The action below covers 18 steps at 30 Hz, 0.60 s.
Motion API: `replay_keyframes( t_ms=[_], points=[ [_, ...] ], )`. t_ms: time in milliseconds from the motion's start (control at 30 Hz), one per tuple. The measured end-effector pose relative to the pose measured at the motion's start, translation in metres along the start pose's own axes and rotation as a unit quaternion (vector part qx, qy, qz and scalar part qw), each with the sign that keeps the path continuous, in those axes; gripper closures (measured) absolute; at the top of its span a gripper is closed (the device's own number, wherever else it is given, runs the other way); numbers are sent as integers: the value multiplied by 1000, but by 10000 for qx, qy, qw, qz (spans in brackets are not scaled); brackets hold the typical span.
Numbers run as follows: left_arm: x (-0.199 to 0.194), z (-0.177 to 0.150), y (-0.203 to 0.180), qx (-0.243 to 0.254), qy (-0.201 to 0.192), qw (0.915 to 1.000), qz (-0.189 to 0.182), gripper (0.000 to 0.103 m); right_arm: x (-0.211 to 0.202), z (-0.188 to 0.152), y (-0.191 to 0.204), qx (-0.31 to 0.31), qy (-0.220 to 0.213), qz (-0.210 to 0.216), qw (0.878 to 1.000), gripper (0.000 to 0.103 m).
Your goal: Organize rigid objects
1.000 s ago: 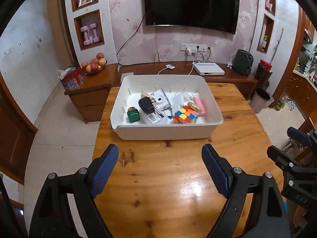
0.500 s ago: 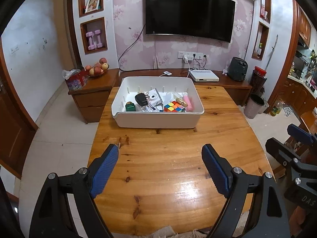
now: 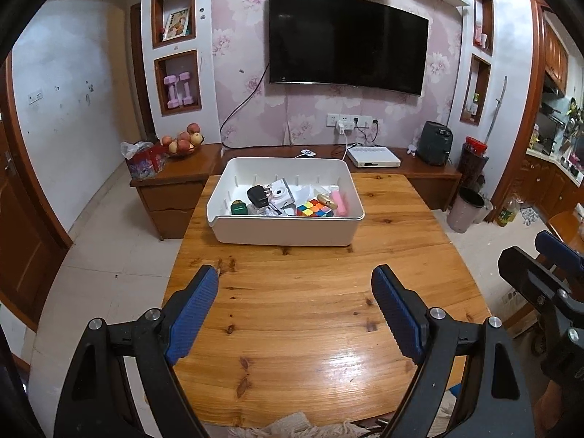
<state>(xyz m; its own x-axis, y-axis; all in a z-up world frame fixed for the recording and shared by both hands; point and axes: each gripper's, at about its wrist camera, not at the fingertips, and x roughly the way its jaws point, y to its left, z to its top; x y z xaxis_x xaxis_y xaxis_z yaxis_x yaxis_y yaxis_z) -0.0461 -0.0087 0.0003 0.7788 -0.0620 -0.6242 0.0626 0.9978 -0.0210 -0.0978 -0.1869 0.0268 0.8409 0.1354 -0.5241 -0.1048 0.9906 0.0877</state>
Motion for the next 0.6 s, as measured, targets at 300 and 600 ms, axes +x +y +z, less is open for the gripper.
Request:
replay_keyframes(
  t_ms=[300, 600],
  points=[
    [-4, -2, 2, -181, -29, 9998, 95, 15, 6, -3, 2, -67, 46, -30, 10000, 18],
    [-1, -1, 0, -147, -16, 9996, 222, 15, 14, -6, 2, -142, 276, -245, 9992, 18]
  ],
)
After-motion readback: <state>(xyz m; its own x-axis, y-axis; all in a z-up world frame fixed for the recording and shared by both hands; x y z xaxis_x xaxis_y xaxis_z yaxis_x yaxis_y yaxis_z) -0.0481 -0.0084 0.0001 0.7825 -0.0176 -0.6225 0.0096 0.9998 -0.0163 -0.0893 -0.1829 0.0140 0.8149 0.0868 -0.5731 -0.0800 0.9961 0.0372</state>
